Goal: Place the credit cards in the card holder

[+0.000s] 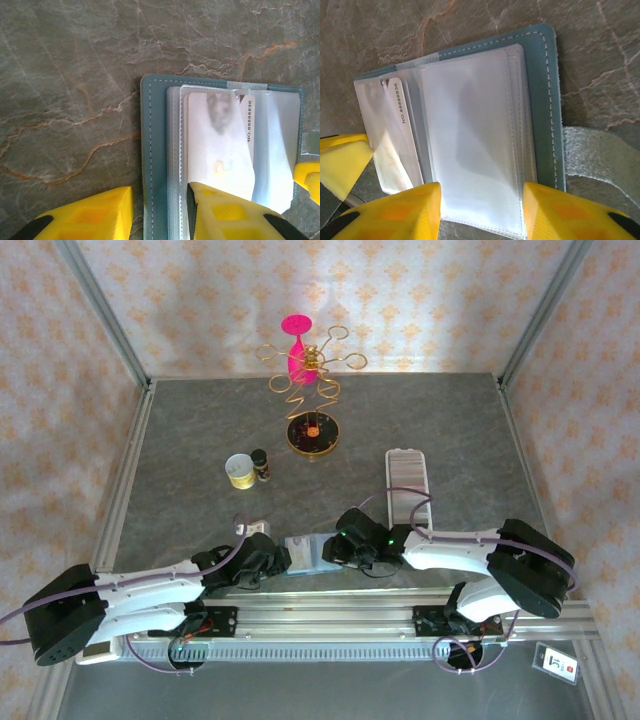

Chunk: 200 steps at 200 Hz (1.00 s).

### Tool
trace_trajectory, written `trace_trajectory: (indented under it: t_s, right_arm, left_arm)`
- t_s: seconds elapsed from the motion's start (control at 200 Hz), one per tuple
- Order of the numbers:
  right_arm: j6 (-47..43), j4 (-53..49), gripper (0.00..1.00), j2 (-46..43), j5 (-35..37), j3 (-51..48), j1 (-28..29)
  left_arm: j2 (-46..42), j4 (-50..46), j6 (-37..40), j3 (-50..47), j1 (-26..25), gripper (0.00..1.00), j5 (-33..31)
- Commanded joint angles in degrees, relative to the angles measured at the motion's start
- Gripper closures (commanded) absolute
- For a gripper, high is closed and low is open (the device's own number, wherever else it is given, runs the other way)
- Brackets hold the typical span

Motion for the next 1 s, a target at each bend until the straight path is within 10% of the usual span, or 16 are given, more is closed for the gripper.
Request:
trace_trajectory:
  t_s: [0.0, 0.996]
  right_arm:
    - [0.4, 0.6, 0.54, 0.5, 0.8, 0.2, 0.6]
    - [3.3, 5.8, 0.49, -0.1, -0.1, 2.4, 1.7]
  left_arm:
    - [1.2, 0.3, 0.9, 0.4, -0.3, 0.65, 1.0]
    - [2.4, 1.3, 0.4, -0.7, -0.4, 0.69, 1.4]
